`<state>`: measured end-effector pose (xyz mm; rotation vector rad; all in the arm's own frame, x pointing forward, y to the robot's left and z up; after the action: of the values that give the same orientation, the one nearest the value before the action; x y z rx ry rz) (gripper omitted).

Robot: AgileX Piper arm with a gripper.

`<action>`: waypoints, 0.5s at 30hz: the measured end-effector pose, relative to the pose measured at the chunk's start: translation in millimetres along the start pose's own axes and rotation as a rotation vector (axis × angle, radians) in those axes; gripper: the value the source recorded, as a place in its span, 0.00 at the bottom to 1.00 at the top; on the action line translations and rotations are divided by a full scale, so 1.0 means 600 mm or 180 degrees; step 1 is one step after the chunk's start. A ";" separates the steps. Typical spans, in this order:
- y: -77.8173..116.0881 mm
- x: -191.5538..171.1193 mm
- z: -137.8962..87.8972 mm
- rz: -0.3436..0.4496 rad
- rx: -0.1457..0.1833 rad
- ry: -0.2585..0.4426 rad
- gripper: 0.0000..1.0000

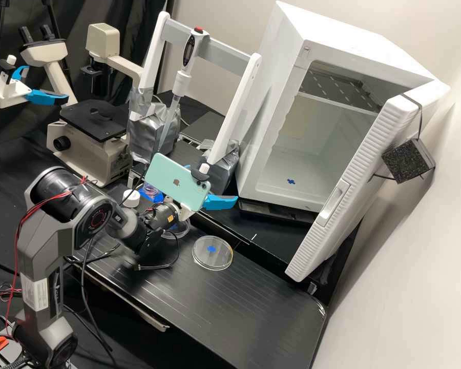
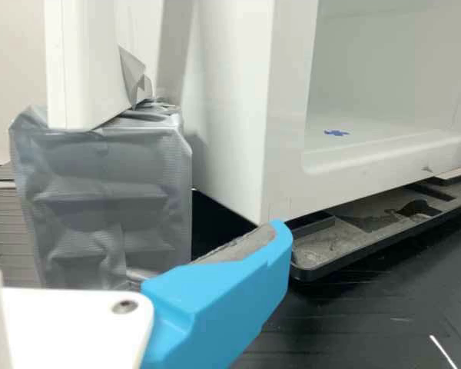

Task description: Use the pipette

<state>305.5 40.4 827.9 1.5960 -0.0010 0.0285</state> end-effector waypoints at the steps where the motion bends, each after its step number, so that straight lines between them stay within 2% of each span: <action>1: 0.000 0.000 0.000 0.0000 0.0000 0.0000 1.00; 9: 0.000 -0.002 0.000 0.0001 0.0000 0.0001 1.00; 13: 0.006 -0.024 -0.002 0.0022 0.0009 0.0017 1.00; 15: 0.012 -0.040 -0.008 0.0056 0.0062 0.0049 1.00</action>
<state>281.5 44.3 834.6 1.6151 -0.0026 0.0547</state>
